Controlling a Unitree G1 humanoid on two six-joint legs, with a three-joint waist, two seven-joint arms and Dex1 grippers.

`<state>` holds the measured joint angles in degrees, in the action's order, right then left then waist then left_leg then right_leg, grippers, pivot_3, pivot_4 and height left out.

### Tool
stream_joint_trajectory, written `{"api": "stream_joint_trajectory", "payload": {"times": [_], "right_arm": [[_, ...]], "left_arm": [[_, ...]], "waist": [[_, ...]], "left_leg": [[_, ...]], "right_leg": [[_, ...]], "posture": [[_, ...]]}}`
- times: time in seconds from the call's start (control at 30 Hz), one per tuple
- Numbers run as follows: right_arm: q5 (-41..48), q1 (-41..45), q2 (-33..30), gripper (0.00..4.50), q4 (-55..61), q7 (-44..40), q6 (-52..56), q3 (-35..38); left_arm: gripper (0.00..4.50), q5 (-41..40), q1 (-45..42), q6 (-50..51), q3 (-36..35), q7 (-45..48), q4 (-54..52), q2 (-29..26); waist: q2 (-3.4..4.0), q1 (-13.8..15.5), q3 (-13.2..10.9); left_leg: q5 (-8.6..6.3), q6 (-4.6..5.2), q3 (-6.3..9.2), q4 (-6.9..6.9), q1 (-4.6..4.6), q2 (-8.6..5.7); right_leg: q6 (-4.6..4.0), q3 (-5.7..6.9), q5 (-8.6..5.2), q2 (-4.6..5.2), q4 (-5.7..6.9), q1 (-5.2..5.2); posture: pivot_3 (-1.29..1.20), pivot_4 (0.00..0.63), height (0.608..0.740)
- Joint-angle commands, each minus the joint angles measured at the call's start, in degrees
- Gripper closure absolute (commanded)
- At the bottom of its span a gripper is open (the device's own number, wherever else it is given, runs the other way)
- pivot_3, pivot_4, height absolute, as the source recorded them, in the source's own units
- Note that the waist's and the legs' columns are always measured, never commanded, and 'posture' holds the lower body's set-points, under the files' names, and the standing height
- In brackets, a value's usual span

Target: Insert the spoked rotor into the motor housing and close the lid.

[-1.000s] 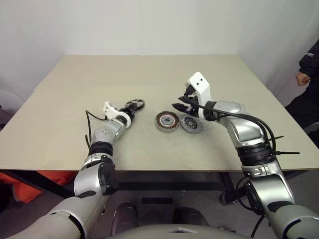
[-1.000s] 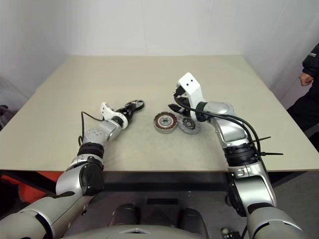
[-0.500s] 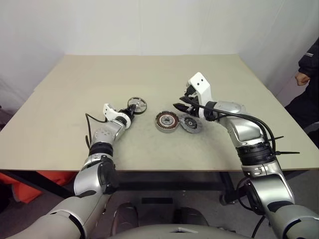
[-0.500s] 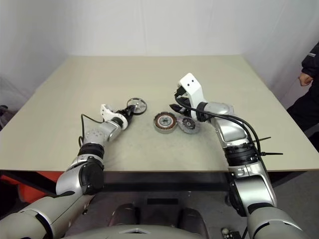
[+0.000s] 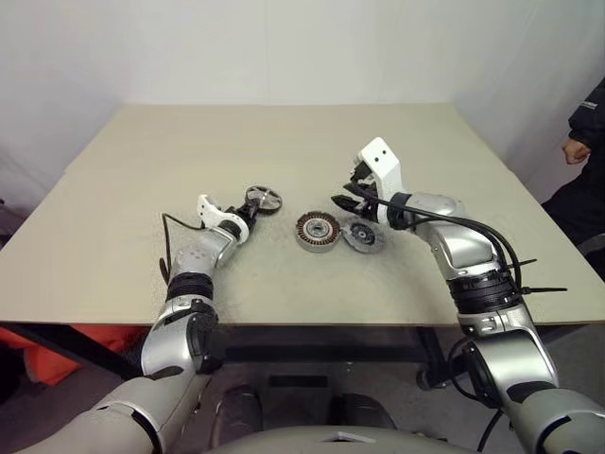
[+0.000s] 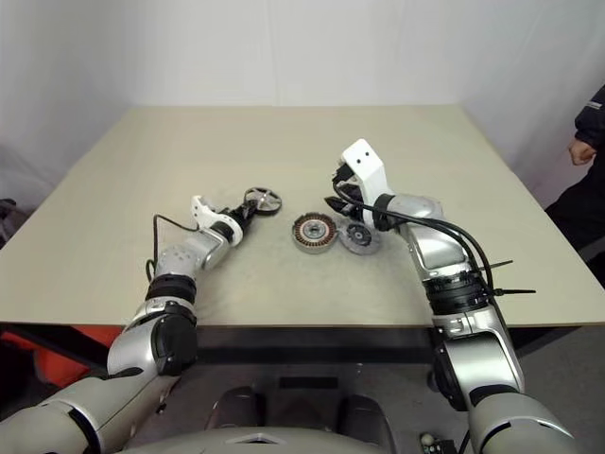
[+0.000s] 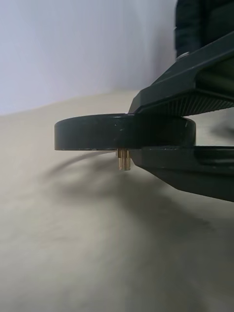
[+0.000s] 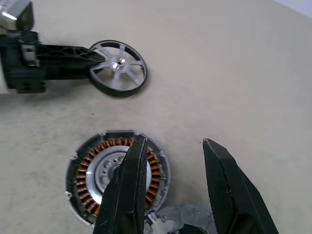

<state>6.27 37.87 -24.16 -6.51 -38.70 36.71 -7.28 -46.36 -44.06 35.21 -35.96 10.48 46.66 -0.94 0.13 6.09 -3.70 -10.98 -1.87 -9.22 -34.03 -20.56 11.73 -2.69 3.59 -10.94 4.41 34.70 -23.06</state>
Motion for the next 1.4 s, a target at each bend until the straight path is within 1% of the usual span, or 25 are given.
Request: {"api": "stream_joint_trajectory", "payload": {"times": [0.03, 0.1, 0.2, 0.33, 0.4, 0.43, 0.73, 0.97, 1.2, 1.4], "right_arm": [[-2.5, -2.3, -4.0, 2.47, 2.3, -1.0, -2.4, -1.4], [-2.7, -4.6, -6.7, 2.47, 3.4, -2.9, -3.6, -2.0], [-3.3, -6.4, -10.0, 2.47, 3.3, -4.0, -4.8, -1.4], [-3.7, -8.8, -13.1, 2.47, 4.2, -4.7, -4.8, -0.9], [-2.6, -10.8, -14.1, 2.47, 6.3, -6.0, -4.3, -0.8], [-2.1, -11.5, -14.2, 2.47, 7.4, -6.4, -3.9, -0.7], [2.3, -15.6, -14.0, 2.47, 15.7, -8.8, -1.2, 0.8], [5.9, -18.4, -16.8, 2.47, 21.0, -13.8, -2.2, 0.9], [6.1, -18.9, -16.7, 2.47, 21.8, -13.6, -2.1, 0.6], [6.1, -19.0, -16.4, 2.47, 22.2, -12.9, -1.9, 0.8]], "left_arm": [[3.86, -5.1, 1.1, 12.0, 3.6, 1.5, -11.9, 1.2], [3.86, -7.8, 2.4, 16.8, 4.3, 1.2, -17.2, 1.7], [3.86, -11.4, 3.4, 20.5, 4.1, 0.5, -22.4, 2.1], [3.86, -15.0, 4.1, 24.2, 4.2, -0.2, -25.3, 3.2], [3.86, -15.9, 4.6, 26.1, 5.1, -0.4, -25.8, 3.8], [3.86, -16.1, 4.9, 26.8, 5.4, -0.5, -25.8, 4.0], [3.86, -13.8, 6.4, 27.2, 7.1, -1.5, -21.3, 4.1], [3.86, -12.9, 6.2, 27.2, 7.5, -0.3, -17.9, 4.1], [3.86, -10.4, 5.9, 27.2, 9.8, 2.7, -15.2, 4.3], [3.86, -8.0, 5.2, 25.5, 10.5, 3.8, -11.9, 4.3]], "waist": [[-0.09, 0.3, -0.1], [-0.13, 0.8, -0.1], [-0.11, 0.9, -0.1], [-0.11, 0.9, -0.1], [-0.11, 0.9, -0.1], [-0.11, 1.0, -0.1], [-0.11, 1.0, -0.1], [-0.11, 1.1, -0.1], [-0.11, 1.1, -0.1], [-0.10, 1.1, -0.1]], "left_leg": [[0.00, 0.00, 0.00, 0.00, -0.05, -0.01], [0.00, 0.00, 0.00, -0.02, -0.11, -0.01], [-0.01, 0.01, -0.05, -0.03, -0.16, -0.01], [-0.03, 0.05, -0.07, -0.03, -0.16, 0.01], [-0.02, 0.04, -0.07, -0.04, -0.11, 0.02], [-0.02, 0.04, -0.07, -0.04, -0.10, 0.02], [-0.03, 0.06, -0.06, -0.04, -0.12, 0.02], [-0.06, 0.11, -0.04, -0.03, -0.18, 0.02], [-0.06, 0.12, -0.04, -0.03, -0.19, 0.01], [-0.06, 0.12, -0.03, -0.02, -0.19, 0.02]], "right_leg": [[0.00, 0.01, 0.00, 0.01, 0.00, -0.03], [-0.02, 0.02, 0.00, 0.05, -0.02, -0.03], [-0.02, 0.02, 0.00, 0.05, -0.03, -0.11], [0.01, 0.02, -0.02, 0.01, 0.00, -0.18], [0.36, 0.02, -0.22, -0.01, 0.00, -0.14], [0.39, 0.02, -0.24, -0.01, -0.01, -0.14], [0.43, 0.02, -0.25, -0.02, -0.04, -0.15], [0.48, 0.02, -0.26, -0.02, -0.15, -0.14], [0.50, 0.02, -0.25, -0.01, -0.17, -0.14], [0.52, 0.03, -0.26, -0.01, -0.18, -0.14]], "posture": [[0.00, 0.000, 0.740], [0.00, 0.000, 0.740], [0.00, 0.000, 0.740], [0.00, 0.000, 0.740], [0.00, 0.000, 0.740], [0.00, 0.000, 0.740], [0.00, 0.000, 0.740], [0.00, 0.000, 0.740], [0.00, 0.000, 0.740], [0.00, 0.000, 0.740]]}}
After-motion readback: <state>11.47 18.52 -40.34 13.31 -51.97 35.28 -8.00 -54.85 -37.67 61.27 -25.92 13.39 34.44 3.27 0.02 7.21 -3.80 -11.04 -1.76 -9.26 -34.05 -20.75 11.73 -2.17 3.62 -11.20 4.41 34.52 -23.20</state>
